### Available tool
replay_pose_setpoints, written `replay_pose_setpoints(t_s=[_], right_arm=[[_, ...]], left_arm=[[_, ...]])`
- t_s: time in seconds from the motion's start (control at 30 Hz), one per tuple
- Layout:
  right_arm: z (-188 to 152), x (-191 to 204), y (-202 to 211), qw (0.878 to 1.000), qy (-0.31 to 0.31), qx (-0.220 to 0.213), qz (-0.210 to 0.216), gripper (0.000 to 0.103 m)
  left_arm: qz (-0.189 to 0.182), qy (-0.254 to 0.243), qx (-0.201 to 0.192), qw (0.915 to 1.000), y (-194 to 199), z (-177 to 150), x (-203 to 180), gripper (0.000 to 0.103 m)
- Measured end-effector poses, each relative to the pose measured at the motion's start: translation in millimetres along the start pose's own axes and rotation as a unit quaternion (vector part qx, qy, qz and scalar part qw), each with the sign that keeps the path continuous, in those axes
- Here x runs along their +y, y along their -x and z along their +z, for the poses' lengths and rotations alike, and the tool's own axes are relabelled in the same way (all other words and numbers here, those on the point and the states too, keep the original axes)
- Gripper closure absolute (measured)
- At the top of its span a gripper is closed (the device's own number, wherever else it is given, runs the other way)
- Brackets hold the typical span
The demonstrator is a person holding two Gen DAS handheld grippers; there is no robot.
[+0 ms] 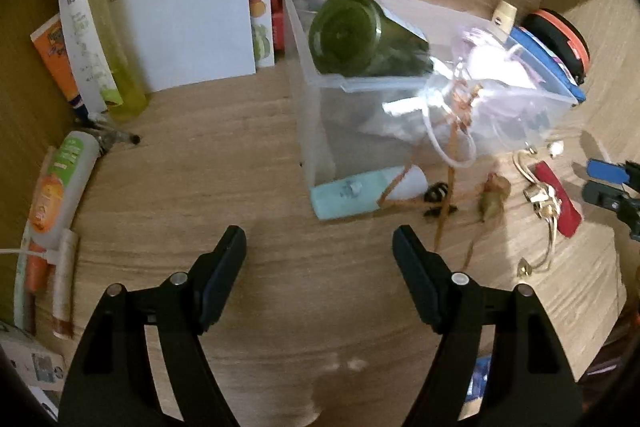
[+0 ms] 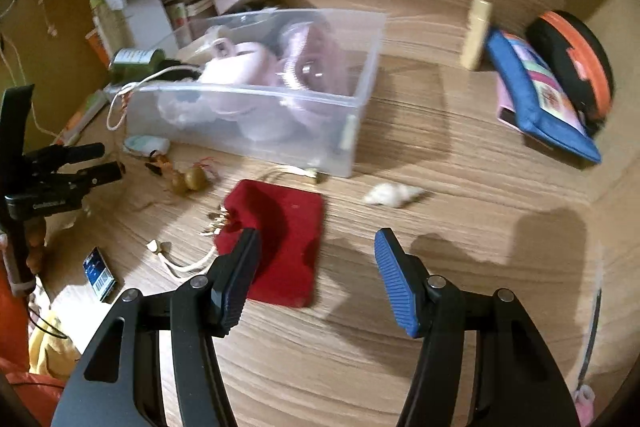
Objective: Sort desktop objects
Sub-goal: 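Withdraw both tools toward the red velvet pouch and light blue tube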
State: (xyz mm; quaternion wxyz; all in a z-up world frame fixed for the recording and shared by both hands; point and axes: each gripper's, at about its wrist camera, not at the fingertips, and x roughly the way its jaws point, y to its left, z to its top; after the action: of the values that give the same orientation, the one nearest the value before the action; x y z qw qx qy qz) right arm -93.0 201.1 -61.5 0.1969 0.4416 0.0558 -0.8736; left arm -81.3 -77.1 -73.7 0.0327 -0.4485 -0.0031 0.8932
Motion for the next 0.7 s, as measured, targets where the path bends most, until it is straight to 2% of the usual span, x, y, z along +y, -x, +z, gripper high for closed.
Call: replay_pose_setpoints(t_s=[0.2,0.37,0.47,0.63,0.7], right_arm=[[-7.1,-6.4,6.9,1.0,-0.015,-0.003,0.015,0.047],[-6.7,-6.9,4.8,1.0,-0.013,-0.001,0.019,0.047],[-5.1,-9.3,4.1,1.0,-0.016,0.0,0.023,0.047],[-4.3,-8.6,1.0,0.999,-0.015,0.002,0.034,0.047],[-4.8,-5.6,0.4,0.999,-0.014,0.002,0.04,0.047]], left_arm=[[0.005,0.025,0.007,0.9997,-15.5,19.2,9.2,0.027],[0.01,0.021,-0.012,0.9997,-3.3,20.3,11.7,0.027],[0.026,0.024,-0.015,0.9993,3.0,17.1,18.8,0.027],[0.054,0.055,-0.005,0.997,-5.3,22.3,43.5,0.027],[0.049,0.067,0.003,0.9965,-12.2,25.3,48.2,0.027]])
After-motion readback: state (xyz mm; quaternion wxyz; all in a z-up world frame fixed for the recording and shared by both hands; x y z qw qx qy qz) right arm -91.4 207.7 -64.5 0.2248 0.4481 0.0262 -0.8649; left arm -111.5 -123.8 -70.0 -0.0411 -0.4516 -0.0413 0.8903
